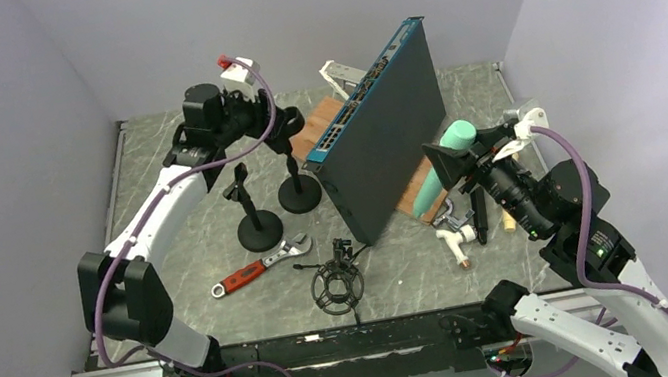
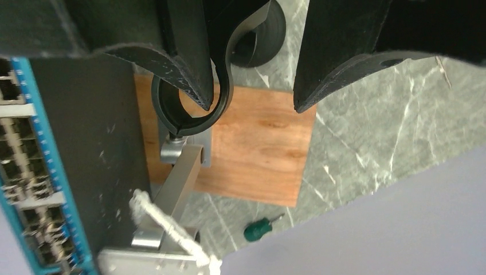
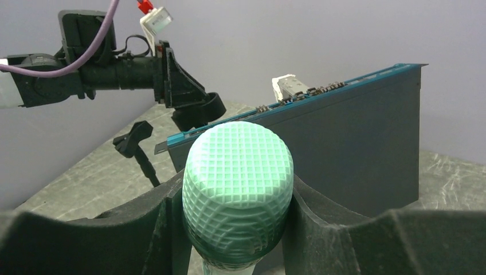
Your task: Remove the microphone from the stand
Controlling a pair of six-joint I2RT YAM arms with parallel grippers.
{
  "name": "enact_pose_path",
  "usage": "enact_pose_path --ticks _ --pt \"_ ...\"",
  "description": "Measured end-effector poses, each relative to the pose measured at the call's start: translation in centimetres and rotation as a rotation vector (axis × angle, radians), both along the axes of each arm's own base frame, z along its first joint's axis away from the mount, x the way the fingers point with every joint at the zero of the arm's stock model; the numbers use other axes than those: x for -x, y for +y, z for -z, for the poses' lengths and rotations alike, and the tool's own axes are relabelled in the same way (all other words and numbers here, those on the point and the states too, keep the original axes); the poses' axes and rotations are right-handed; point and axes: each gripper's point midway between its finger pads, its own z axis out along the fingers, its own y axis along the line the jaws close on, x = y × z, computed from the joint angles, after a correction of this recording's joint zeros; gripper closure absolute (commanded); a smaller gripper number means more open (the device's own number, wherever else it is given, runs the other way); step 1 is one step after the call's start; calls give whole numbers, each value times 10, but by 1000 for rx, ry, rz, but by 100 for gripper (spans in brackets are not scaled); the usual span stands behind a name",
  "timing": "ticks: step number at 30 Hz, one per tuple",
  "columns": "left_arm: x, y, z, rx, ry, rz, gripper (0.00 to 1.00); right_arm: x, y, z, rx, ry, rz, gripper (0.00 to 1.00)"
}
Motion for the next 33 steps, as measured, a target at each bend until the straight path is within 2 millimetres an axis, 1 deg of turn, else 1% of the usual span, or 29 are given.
enact_pose_path --ticks 2,4,5,6,8,10,12,15,18,20,23,25,27,29,33 --pt "2 1 12 -19 31 -17 44 0 0 1 1 2 0 100" --pt "5 2 33 -56 85 -35 44 -1 0 2 2 4 0 100" --pt "6 -2 44 -55 110 -34 43 -1 1 3 3 6 0 100" --pt "3 -2 42 -57 102 -44 43 -1 1 4 4 6 0 100" --pt "3 -3 42 -64 98 -50 39 -1 1 4 5 8 0 100" --pt "3 -2 42 -69 96 -61 34 -1 1 4 5 7 1 100" --pt "3 0 42 -72 96 -70 26 -1 1 5 5 9 2 100" --pt "3 4 42 -80 104 -88 21 -3 -1 7 10 15 15 100" --pt "4 10 41 -97 126 -121 10 -10 -2 13 25 35 44 100" --pt "6 15 39 -104 134 -146 6 -15 -4 19 43 54 71 100" --pt "16 25 34 -115 140 -177 2 -24 -8 30 79 90 118 100" --pt "26 31 26 -115 131 -188 1 -29 -10 37 104 115 147 100" --pt "36 38 11 -109 108 -200 1 -34 -12 41 119 132 172 100" --pt "45 45 -9 -96 65 -221 1 -38 -15 45 131 149 203 100" --pt "60 60 -48 -61 -28 -272 1 -52 -33 60 162 219 346 100"
